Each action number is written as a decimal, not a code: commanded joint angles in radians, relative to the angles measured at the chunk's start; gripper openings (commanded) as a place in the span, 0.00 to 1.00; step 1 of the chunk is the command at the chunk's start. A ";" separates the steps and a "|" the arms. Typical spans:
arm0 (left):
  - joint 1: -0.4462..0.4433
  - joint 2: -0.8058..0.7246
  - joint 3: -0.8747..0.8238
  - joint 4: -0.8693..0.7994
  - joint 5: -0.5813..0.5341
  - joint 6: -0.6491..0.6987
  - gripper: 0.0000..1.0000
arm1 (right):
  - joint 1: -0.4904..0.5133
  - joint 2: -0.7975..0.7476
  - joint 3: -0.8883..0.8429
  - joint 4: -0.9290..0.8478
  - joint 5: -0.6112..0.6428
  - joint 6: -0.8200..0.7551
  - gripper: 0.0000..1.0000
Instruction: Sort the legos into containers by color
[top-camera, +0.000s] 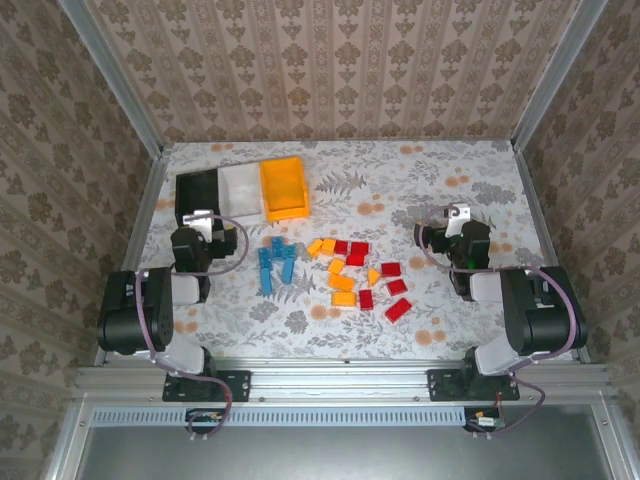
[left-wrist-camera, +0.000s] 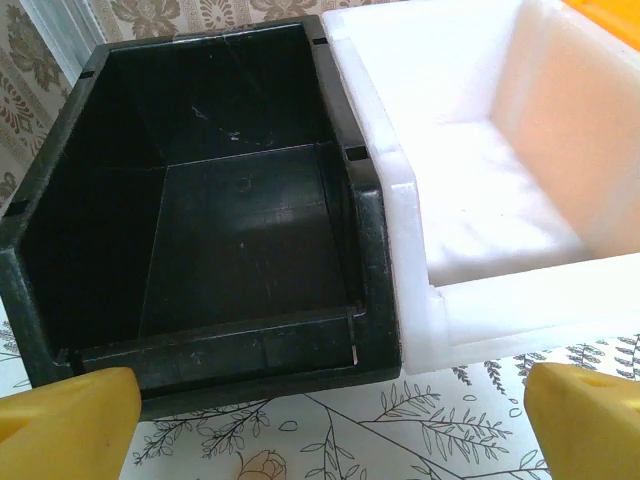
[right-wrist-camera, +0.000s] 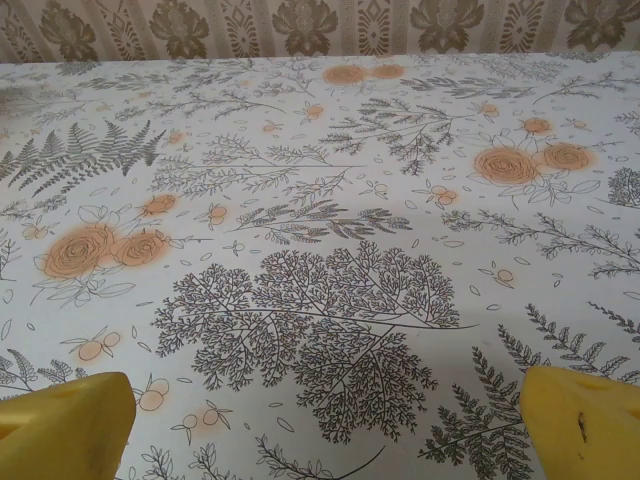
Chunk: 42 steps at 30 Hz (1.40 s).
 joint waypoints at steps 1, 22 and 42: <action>0.004 -0.005 0.007 0.021 0.014 -0.004 1.00 | 0.003 0.006 -0.002 0.031 0.003 -0.013 1.00; -0.019 -0.002 0.022 -0.006 -0.017 0.013 1.00 | -0.002 0.010 0.008 0.013 0.049 0.013 1.00; -0.065 -0.224 0.420 -0.893 -0.291 -0.208 1.00 | -0.015 -0.051 0.670 -1.166 0.251 0.457 1.00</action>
